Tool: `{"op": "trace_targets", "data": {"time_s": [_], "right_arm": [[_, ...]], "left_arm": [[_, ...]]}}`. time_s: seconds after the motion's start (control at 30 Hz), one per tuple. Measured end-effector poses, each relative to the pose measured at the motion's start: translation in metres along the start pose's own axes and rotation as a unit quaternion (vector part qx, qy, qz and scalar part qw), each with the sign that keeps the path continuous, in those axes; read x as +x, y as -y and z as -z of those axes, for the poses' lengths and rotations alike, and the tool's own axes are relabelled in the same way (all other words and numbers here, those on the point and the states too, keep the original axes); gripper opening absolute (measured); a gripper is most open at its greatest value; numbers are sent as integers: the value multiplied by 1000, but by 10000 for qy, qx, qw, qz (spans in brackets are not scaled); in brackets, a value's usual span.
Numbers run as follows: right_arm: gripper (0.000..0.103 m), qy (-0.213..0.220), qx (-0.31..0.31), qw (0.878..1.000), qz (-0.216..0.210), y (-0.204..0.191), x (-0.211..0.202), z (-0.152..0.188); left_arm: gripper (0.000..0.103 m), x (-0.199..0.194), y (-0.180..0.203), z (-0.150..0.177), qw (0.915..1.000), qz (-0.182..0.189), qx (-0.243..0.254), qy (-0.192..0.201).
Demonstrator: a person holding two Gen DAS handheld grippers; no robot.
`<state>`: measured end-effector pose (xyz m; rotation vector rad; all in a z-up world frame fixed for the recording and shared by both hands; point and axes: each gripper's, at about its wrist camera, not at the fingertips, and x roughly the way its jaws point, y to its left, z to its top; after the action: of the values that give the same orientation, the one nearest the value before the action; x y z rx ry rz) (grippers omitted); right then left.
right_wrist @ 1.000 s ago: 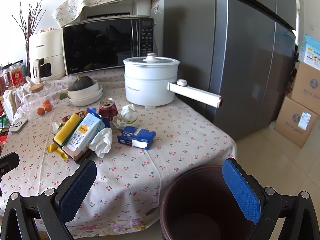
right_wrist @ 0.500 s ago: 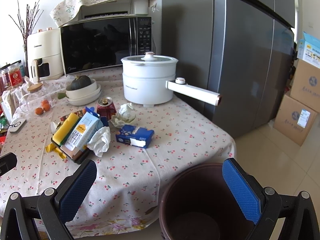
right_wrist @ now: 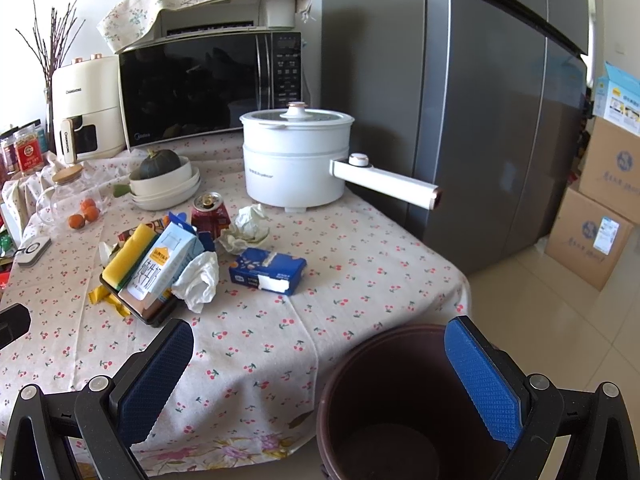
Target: Collect trash
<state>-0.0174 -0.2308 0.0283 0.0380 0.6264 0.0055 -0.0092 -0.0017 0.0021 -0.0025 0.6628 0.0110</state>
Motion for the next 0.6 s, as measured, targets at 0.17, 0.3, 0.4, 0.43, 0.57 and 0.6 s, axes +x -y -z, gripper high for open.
{"op": "trace_targets", "data": {"time_s": [0.17,0.3,0.4,0.43,0.57,0.6], "right_arm": [[103,0,-2,10000,1,0,0,0],[103,-2,-2,10000,3,0,0,0],[103,4,-1,10000,6,0,0,0],[103,6,3,10000,9,0,0,0],[103,18,20,10000,15,2,0,1],[103,16,34,10000,4,3,0,1]], "left_arm": [[103,0,0,0,10000,1,2,-1],[103,0,-1,0,10000,-3,7,-3],[103,0,-1,0,10000,-1,13,0],[103,0,-1,0,10000,-4,14,-3],[103,1,-2,1,10000,-8,17,-38],[103,2,-2,1,10000,-4,19,-64]]}}
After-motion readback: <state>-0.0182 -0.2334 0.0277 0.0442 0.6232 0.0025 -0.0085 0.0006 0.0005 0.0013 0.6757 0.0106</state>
